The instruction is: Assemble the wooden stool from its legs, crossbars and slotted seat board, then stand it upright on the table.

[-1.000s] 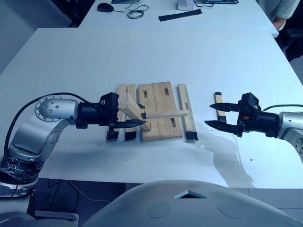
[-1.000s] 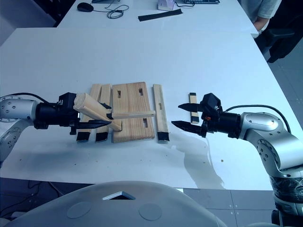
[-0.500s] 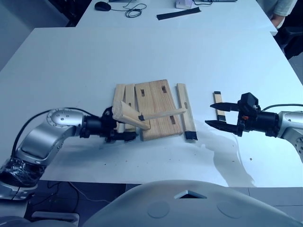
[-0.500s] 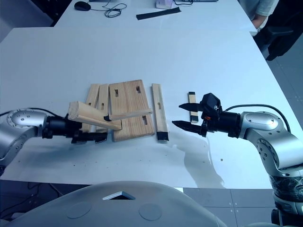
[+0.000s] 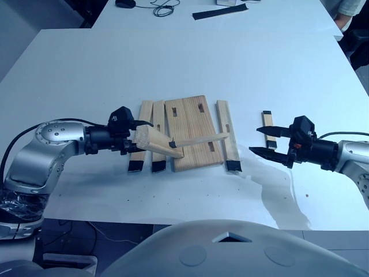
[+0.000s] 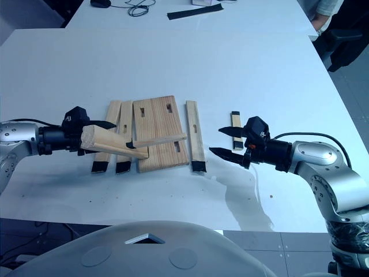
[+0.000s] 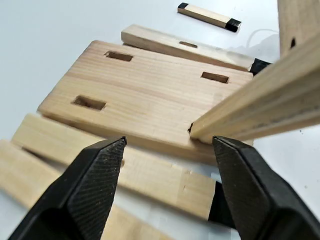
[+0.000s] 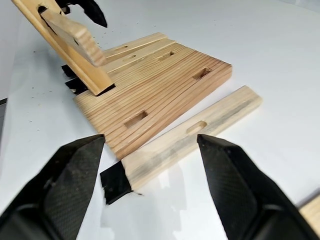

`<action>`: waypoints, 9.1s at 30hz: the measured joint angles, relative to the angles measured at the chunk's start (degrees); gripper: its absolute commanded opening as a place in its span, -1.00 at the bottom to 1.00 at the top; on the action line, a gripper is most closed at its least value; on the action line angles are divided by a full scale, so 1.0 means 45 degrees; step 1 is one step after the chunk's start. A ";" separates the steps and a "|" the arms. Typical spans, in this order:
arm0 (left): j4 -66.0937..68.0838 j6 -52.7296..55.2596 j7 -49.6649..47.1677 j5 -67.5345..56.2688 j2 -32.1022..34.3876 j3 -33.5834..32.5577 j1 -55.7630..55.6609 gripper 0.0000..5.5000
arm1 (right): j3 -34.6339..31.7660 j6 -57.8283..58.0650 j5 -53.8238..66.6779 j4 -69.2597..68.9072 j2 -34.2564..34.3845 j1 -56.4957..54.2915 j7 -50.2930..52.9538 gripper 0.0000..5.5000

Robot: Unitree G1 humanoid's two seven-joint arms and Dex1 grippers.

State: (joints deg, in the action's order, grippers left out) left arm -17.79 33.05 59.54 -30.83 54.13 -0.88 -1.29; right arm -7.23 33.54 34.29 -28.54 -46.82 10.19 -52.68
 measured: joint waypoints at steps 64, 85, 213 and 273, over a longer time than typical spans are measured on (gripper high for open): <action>0.0992 0.7247 -0.6600 0.0873 -0.2528 -0.1383 -0.0103 -0.27 | 0.1074 -0.1895 -0.3252 0.0483 0.1723 0.0356 0.2285 0.24; 0.3617 0.3831 -0.4109 -0.2180 -0.5364 -0.2985 -0.9139 -0.27 | -0.0896 0.0204 0.0494 0.2876 0.1829 -0.4685 0.1300 0.24; -0.1478 -0.0768 0.0938 0.0593 -0.0859 0.0414 0.1501 0.25 | 0.1626 -0.1499 -0.0450 0.1006 0.1442 -0.4371 -0.1375 -0.27; -0.0892 -0.2343 0.0819 0.2223 -0.0685 0.1117 0.1924 0.25 | 0.2108 -0.3495 -0.1973 0.2516 0.1315 -0.3832 -0.2150 -0.27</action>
State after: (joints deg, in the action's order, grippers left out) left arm -21.81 22.50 63.22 -20.83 51.05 4.14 7.36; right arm 2.25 17.81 25.41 -17.22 -40.90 -7.06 -62.35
